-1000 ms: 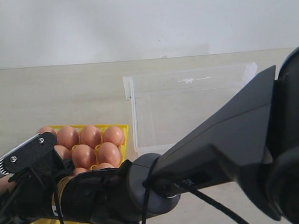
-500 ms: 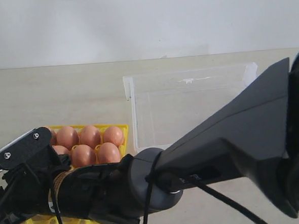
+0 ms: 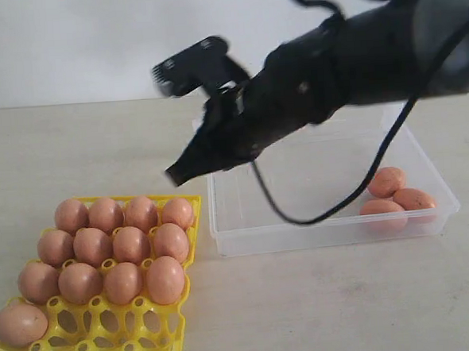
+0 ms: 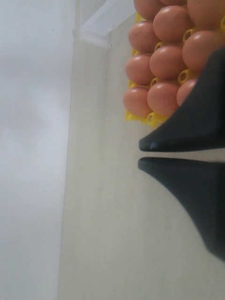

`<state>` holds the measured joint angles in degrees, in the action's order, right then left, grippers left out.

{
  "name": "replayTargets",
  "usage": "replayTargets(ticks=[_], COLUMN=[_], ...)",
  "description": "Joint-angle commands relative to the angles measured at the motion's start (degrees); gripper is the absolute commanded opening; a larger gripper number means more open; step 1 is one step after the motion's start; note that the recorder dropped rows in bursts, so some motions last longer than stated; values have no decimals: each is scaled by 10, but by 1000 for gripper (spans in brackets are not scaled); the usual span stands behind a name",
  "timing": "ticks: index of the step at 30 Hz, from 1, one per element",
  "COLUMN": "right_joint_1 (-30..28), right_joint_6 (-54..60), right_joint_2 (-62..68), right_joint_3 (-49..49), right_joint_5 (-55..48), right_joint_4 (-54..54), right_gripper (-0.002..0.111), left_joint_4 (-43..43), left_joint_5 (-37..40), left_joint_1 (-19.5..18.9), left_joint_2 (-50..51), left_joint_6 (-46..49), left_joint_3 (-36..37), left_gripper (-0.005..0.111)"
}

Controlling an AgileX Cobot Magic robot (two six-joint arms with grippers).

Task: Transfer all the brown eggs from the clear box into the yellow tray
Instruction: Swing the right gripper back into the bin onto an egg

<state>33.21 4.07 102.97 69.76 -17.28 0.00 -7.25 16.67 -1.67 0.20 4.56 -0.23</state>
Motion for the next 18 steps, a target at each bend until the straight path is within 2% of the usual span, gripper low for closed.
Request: replayTargets(ticks=[1, 5, 8, 12, 14, 18], right_joint_1=[-128, -229, -257, -256, -254, -254], right_joint_6=[-22, 8, 63, 281, 373, 525], right_joint_2=[-13, 57, 101, 117, 119, 131], right_joint_3=[67, 194, 258, 268, 268, 268], right_joint_5=[-220, -504, -527, -527, -527, -527], right_joint_4=[-41, -77, -85, -59, -19, 13], right_gripper=[0, 0, 0, 3, 14, 49], left_joint_4=[3, 3, 3, 3, 3, 3], left_joint_5=[-3, -3, -3, -3, -3, -3], left_joint_1=[3, 3, 3, 3, 3, 3], left_joint_2=[-2, -2, -2, -2, -2, -2], left_joint_6=[0, 0, 0, 0, 0, 0], left_joint_3=[2, 2, 2, 2, 2, 2], left_gripper=[4, 4, 4, 4, 4, 4])
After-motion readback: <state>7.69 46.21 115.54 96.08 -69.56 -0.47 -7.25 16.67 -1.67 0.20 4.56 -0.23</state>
